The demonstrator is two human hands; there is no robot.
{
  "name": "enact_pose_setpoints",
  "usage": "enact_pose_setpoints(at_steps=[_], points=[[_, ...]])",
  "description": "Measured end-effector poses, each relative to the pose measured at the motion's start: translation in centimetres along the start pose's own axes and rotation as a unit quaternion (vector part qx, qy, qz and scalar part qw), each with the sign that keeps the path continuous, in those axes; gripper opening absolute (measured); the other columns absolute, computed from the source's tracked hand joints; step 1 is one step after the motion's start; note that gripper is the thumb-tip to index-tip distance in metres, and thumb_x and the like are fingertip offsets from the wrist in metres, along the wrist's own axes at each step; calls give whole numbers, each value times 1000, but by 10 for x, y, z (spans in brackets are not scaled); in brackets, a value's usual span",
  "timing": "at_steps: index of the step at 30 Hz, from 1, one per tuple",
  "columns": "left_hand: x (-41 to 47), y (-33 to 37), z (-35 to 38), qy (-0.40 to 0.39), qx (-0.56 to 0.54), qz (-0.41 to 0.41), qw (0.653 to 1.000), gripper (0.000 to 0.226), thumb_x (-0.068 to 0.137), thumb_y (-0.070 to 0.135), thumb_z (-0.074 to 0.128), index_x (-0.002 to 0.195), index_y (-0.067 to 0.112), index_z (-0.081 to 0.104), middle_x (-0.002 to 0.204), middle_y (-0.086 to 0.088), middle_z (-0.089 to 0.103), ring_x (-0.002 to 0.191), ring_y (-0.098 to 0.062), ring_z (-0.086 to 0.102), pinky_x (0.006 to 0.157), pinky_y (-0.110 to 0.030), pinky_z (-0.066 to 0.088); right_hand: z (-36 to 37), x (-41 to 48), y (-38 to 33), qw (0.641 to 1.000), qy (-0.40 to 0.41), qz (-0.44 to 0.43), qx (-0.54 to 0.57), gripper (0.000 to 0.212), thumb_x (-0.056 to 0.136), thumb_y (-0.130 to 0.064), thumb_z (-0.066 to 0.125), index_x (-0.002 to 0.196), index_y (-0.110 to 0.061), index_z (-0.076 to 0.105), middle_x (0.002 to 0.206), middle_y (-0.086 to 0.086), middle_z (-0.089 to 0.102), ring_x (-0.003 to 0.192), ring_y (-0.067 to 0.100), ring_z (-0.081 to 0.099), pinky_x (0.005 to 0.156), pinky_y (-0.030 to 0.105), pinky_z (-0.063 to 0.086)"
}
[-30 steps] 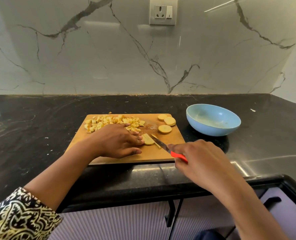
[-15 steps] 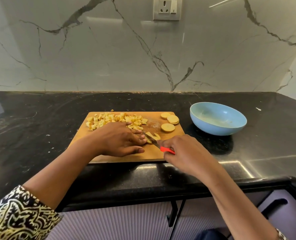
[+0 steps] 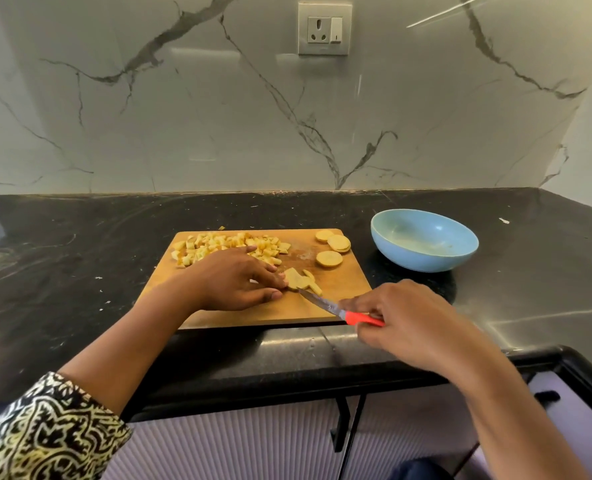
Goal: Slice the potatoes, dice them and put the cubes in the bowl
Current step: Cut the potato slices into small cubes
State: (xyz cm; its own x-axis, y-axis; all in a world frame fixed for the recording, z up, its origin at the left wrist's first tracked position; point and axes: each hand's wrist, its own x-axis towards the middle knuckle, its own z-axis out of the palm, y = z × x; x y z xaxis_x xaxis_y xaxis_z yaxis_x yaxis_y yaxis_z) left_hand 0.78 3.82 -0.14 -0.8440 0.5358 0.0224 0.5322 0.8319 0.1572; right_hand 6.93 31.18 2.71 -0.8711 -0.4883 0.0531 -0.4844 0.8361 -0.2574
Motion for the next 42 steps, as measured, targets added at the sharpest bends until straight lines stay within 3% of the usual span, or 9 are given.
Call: enact_pose_setpoints(at_steps=[3, 6, 9, 12, 19, 25, 31, 34, 42], points=[[1, -4, 3, 41, -65, -21, 997, 47, 81, 64, 42, 116, 40, 64, 121, 23, 62, 121, 5, 48, 119, -37, 15, -4, -2, 11, 998, 23, 13, 55, 39, 88, -30, 59, 121, -52, 58, 76, -14, 67, 56, 2, 53, 49, 15, 35], [6, -5, 7, 98, -67, -43, 992, 46, 82, 65, 47, 118, 42, 61, 121, 18, 63, 121, -6, 52, 114, -43, 29, 9, 12, 24, 986, 104, 47, 119, 39, 90, -31, 60, 126, -46, 58, 76, -12, 67, 56, 5, 54, 52, 19, 38], [15, 14, 7, 111, -44, -35, 992, 45, 86, 52, 57, 129, 38, 54, 129, 11, 59, 119, -9, 52, 105, -36, 41, 31, 33, 30, 965, 182, 79, 173, 39, 90, -28, 60, 127, -38, 60, 65, -10, 62, 52, 8, 50, 51, 23, 38], [26, 35, 6, 79, 0, -50, 996, 60, 84, 61, 53, 138, 39, 44, 139, 10, 51, 125, -12, 47, 102, -29, 39, 49, 44, 29, 945, 226, 89, 221, 39, 90, -28, 60, 128, -35, 60, 67, -5, 65, 51, 9, 49, 49, 23, 38], [46, 40, 15, 101, 0, -55, 993, 34, 88, 48, 58, 116, 30, 65, 121, 9, 62, 110, -9, 54, 92, -24, 41, 57, 49, 30, 938, 234, 94, 239, 39, 91, -27, 59, 130, -33, 58, 61, -10, 54, 52, 7, 45, 50, 18, 34], [48, 31, 13, 89, -23, -46, 995, 29, 89, 42, 61, 114, 29, 67, 117, 10, 65, 107, -8, 57, 94, -27, 45, 58, 48, 31, 939, 229, 93, 238, 40, 92, -29, 59, 131, -32, 56, 65, -11, 56, 54, 7, 47, 51, 17, 35], [42, 19, -13, -73, -33, -17, 997, 46, 91, 39, 58, 135, 30, 50, 142, 13, 45, 130, -6, 38, 106, -23, 25, 59, 48, 31, 939, 230, 92, 239, 40, 92, -30, 59, 132, -33, 55, 66, -9, 56, 53, 7, 46, 51, 16, 34], [39, 8, -21, -110, -89, -20, 990, 48, 91, 27, 61, 137, 35, 46, 144, 14, 42, 133, -6, 35, 109, -26, 27, 59, 47, 32, 937, 234, 92, 242, 40, 92, -29, 59, 131, -33, 56, 62, -13, 52, 51, 5, 46, 50, 15, 33], [46, 6, -15, -53, -90, -19, 994, 40, 89, 23, 64, 129, 27, 57, 137, 8, 52, 124, -5, 44, 103, -20, 35, 58, 45, 29, 939, 234, 92, 236, 40, 92, -30, 59, 132, -33, 55, 69, -9, 59, 56, 8, 48, 54, 18, 36]])
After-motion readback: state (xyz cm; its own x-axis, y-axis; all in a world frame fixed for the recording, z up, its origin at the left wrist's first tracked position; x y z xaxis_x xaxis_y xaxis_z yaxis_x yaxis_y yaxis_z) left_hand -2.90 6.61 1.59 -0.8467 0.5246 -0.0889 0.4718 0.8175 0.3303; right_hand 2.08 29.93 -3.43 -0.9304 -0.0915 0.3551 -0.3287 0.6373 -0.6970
